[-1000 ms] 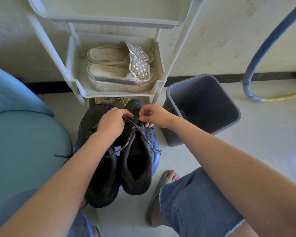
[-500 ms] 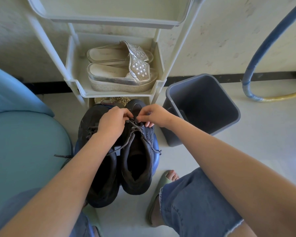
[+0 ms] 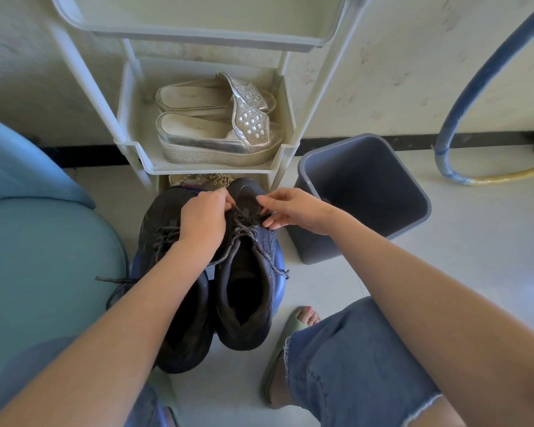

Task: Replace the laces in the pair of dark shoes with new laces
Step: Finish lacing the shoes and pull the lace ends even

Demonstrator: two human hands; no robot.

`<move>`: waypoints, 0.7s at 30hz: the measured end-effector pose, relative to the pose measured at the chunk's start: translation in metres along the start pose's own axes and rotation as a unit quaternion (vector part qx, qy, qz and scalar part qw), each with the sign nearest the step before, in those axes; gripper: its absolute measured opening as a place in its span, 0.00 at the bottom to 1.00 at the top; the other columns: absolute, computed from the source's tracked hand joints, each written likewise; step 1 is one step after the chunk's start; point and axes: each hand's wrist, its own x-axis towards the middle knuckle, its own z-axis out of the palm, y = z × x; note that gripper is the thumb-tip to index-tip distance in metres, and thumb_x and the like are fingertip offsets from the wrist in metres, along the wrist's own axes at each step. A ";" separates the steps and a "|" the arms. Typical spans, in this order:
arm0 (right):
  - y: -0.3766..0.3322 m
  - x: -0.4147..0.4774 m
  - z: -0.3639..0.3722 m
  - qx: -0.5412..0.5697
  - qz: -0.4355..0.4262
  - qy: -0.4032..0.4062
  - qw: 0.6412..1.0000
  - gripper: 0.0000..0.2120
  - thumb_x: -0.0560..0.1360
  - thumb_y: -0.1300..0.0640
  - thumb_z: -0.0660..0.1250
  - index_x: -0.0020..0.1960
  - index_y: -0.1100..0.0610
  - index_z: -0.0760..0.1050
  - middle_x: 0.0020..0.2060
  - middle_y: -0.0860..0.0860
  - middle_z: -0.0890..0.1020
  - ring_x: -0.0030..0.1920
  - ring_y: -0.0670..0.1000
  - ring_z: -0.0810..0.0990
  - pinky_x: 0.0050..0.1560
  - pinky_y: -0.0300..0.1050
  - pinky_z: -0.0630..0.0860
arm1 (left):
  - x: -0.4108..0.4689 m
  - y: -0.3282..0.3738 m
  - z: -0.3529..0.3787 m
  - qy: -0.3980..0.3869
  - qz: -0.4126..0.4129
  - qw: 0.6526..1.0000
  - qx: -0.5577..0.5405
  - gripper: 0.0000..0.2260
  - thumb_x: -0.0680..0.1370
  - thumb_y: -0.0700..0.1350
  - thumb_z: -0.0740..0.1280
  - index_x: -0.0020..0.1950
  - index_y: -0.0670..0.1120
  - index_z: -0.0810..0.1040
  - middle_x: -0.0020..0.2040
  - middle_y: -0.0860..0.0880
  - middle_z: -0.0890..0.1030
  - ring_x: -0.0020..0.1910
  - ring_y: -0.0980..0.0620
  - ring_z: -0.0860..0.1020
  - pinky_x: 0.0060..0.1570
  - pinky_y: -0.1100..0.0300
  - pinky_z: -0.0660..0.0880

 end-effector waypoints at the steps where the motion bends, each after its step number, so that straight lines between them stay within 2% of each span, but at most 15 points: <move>1: 0.000 0.000 0.000 -0.008 -0.002 -0.001 1.000 0.14 0.78 0.49 0.65 0.54 0.59 0.75 0.48 0.55 0.81 0.43 0.52 0.82 0.53 0.44 0.80 | -0.001 0.001 0.001 -0.004 0.005 1.000 0.007 0.13 0.78 0.33 0.61 0.57 0.47 0.76 0.52 0.49 0.83 0.50 0.47 0.80 0.41 0.56 0.72; 4: 0.000 0.002 0.003 -0.027 -0.003 0.003 1.000 0.16 0.79 0.47 0.62 0.55 0.60 0.74 0.52 0.54 0.80 0.44 0.51 0.81 0.53 0.42 0.79 | -0.003 0.001 0.001 -0.022 0.011 1.000 0.017 0.15 0.76 0.31 0.60 0.60 0.45 0.73 0.54 0.46 0.82 0.51 0.44 0.80 0.45 0.51 0.75; 7: 0.000 0.002 0.004 -0.031 -0.003 0.022 0.999 0.14 0.82 0.52 0.58 0.53 0.62 0.75 0.47 0.52 0.80 0.41 0.50 0.81 0.50 0.41 0.80 | -0.003 0.001 -0.001 -0.034 0.018 0.999 0.013 0.18 0.73 0.29 0.64 0.60 0.45 0.72 0.55 0.46 0.82 0.51 0.44 0.81 0.46 0.51 0.76; 10: -0.002 0.002 0.005 -0.102 -0.012 0.038 0.994 0.11 0.80 0.57 0.63 0.52 0.64 0.78 0.42 0.53 0.82 0.40 0.49 0.80 0.50 0.41 0.80 | -0.003 -0.001 -0.003 -0.036 0.025 0.999 0.008 0.16 0.74 0.30 0.64 0.58 0.46 0.73 0.55 0.48 0.82 0.50 0.45 0.81 0.43 0.52 0.75; 12: -0.004 0.003 0.007 -0.133 -0.010 0.049 0.990 0.11 0.78 0.58 0.66 0.53 0.66 0.78 0.42 0.57 0.82 0.40 0.50 0.80 0.51 0.43 0.80 | -0.002 -0.002 -0.003 -0.025 0.030 0.999 0.005 0.12 0.77 0.33 0.61 0.56 0.47 0.74 0.54 0.50 0.81 0.49 0.45 0.80 0.39 0.55 0.72; 14: -0.005 0.004 0.008 -0.142 -0.008 0.061 0.988 0.12 0.75 0.63 0.69 0.56 0.67 0.76 0.44 0.62 0.82 0.39 0.51 0.80 0.49 0.43 0.80 | -0.003 -0.001 -0.002 -0.005 0.038 0.999 0.008 0.09 0.80 0.36 0.60 0.55 0.47 0.75 0.54 0.50 0.80 0.48 0.46 0.80 0.38 0.56 0.69; 18: -0.007 0.007 0.013 -0.181 -0.017 0.071 0.981 0.11 0.74 0.69 0.68 0.56 0.69 0.76 0.44 0.63 0.80 0.35 0.51 0.78 0.43 0.42 0.79 | -0.005 0.002 0.000 0.005 0.032 0.999 0.008 0.12 0.79 0.34 0.59 0.58 0.46 0.74 0.55 0.48 0.80 0.50 0.45 0.80 0.43 0.53 0.73; 21: -0.008 0.009 0.019 -0.217 -0.044 0.075 0.972 0.09 0.75 0.66 0.67 0.55 0.66 0.77 0.45 0.60 0.81 0.36 0.50 0.77 0.42 0.42 0.78 | -0.005 0.001 -0.001 -0.014 -0.001 1.000 -0.023 0.14 0.77 0.31 0.61 0.58 0.45 0.74 0.54 0.48 0.81 0.51 0.45 0.79 0.46 0.53 0.72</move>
